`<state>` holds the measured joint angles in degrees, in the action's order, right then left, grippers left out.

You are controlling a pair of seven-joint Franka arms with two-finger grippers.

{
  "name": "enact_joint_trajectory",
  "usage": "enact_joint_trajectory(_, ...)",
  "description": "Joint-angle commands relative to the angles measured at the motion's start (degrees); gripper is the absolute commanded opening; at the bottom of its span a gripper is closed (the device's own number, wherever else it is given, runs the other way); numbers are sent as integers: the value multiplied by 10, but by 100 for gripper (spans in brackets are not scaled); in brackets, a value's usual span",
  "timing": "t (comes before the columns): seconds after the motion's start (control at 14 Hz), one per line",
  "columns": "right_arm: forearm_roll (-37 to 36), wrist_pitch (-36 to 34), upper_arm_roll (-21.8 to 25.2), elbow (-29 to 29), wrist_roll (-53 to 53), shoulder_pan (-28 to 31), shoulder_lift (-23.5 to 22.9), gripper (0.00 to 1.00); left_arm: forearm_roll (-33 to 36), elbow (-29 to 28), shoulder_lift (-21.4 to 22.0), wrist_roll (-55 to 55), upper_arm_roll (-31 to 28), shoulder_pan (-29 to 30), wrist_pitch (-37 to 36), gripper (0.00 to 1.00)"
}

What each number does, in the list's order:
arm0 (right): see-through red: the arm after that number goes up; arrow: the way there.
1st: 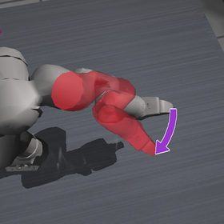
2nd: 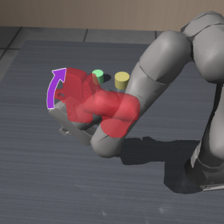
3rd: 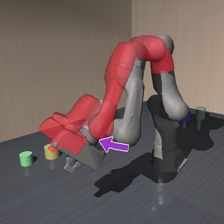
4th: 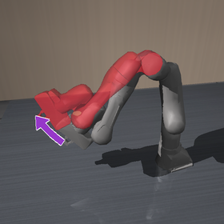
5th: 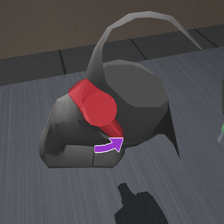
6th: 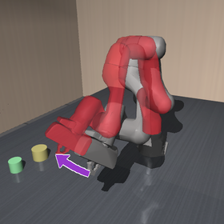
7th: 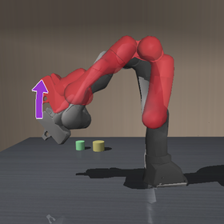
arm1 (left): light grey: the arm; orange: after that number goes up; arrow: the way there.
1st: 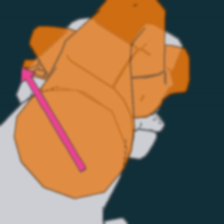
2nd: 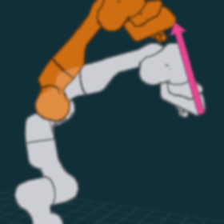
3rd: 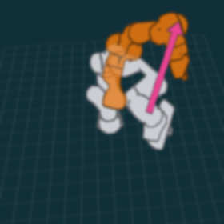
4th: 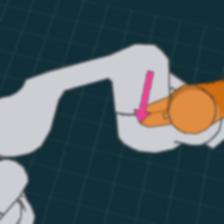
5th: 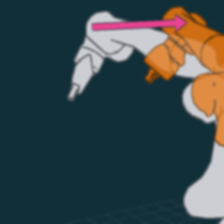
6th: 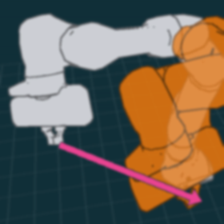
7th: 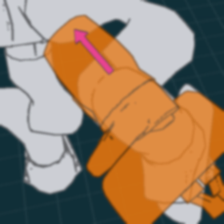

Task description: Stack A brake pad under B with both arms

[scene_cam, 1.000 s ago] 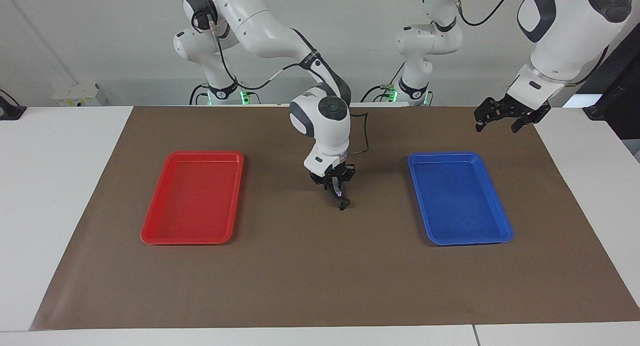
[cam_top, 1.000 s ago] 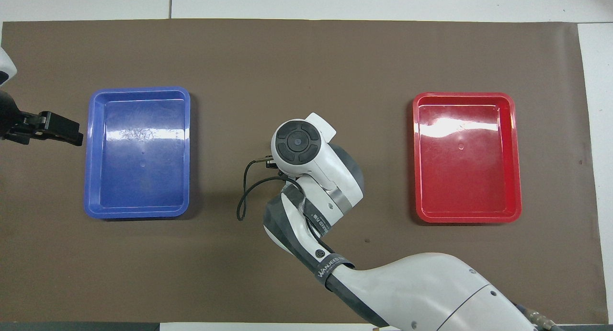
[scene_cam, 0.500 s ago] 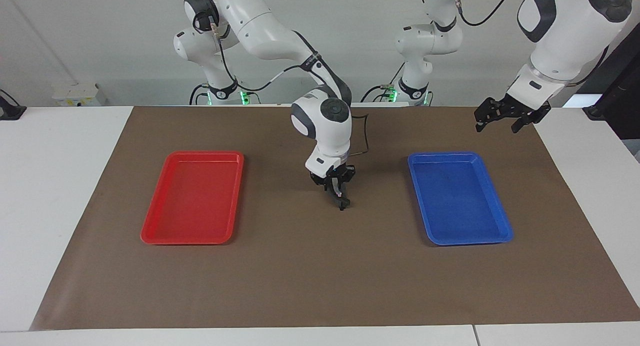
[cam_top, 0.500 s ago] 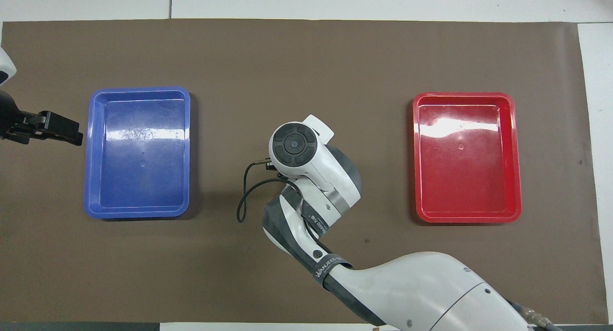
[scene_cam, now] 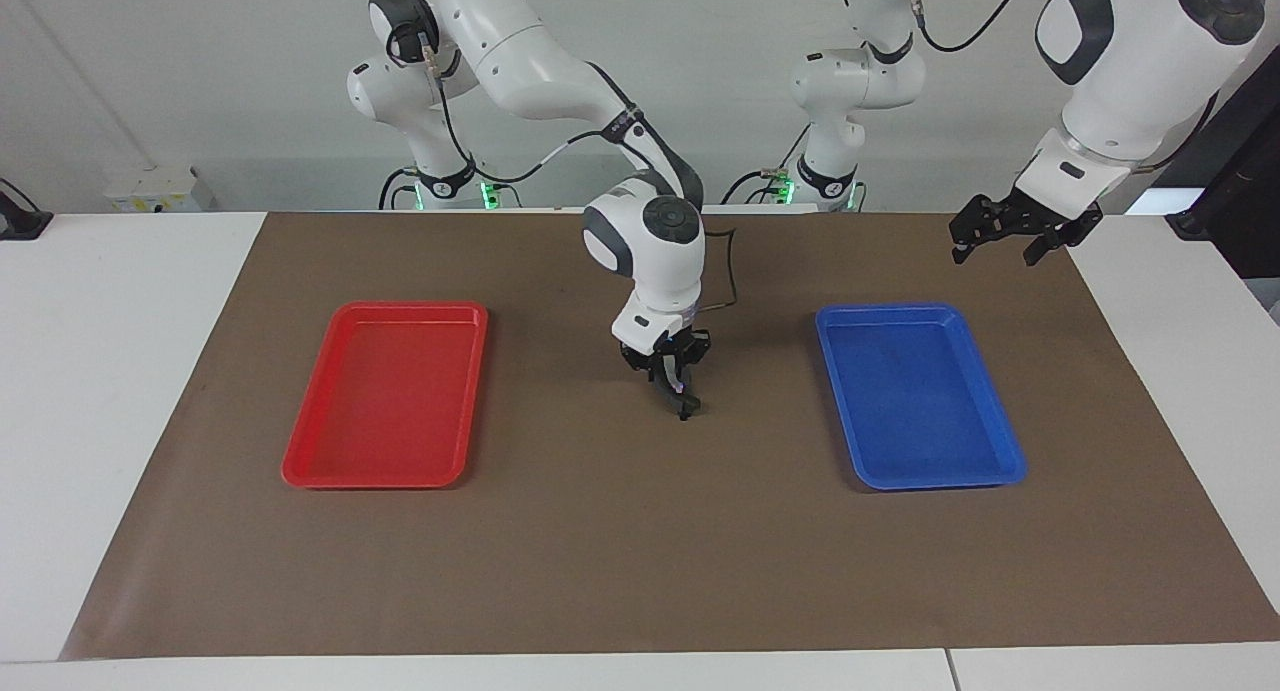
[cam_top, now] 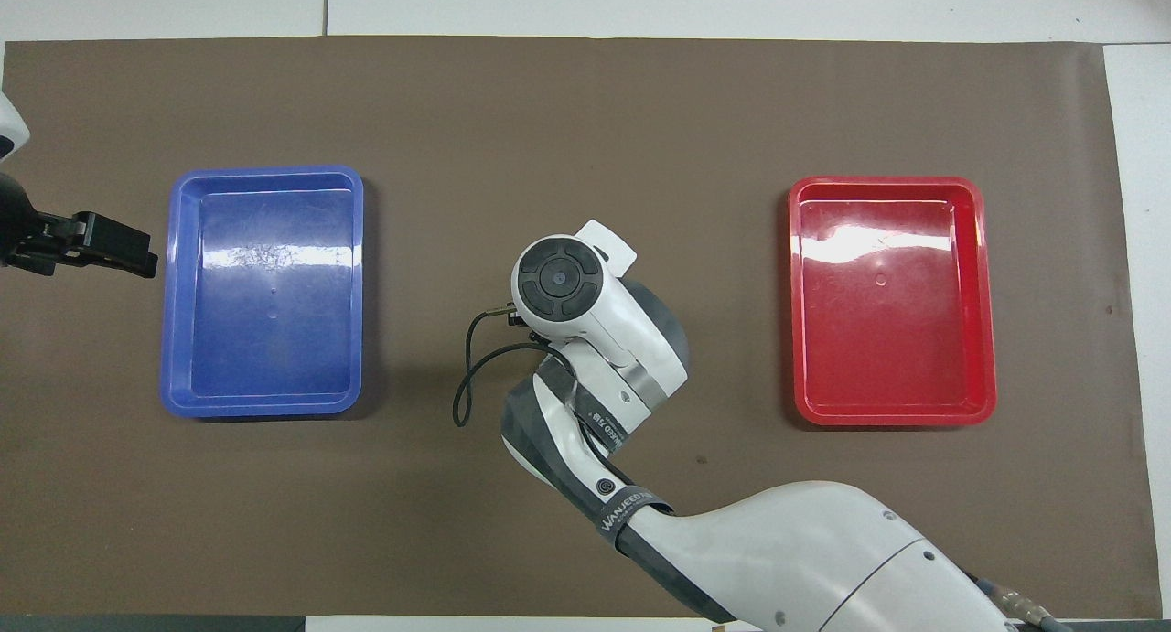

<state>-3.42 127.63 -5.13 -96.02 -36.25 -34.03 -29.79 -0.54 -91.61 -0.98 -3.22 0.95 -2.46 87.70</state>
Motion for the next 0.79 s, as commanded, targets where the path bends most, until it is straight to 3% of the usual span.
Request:
enact_joint_trajectory(0.0, -8, 25, 0, -6, -18, -1, -7, 99, -7, -4, 5, 4, 1, 5, 4, 100)
enact_joint_trajectory(0.71, -15, 26, 4, 0, -27, 2, -2, 99, -7, -4, 5, 3, 1, 5, 4, 100)
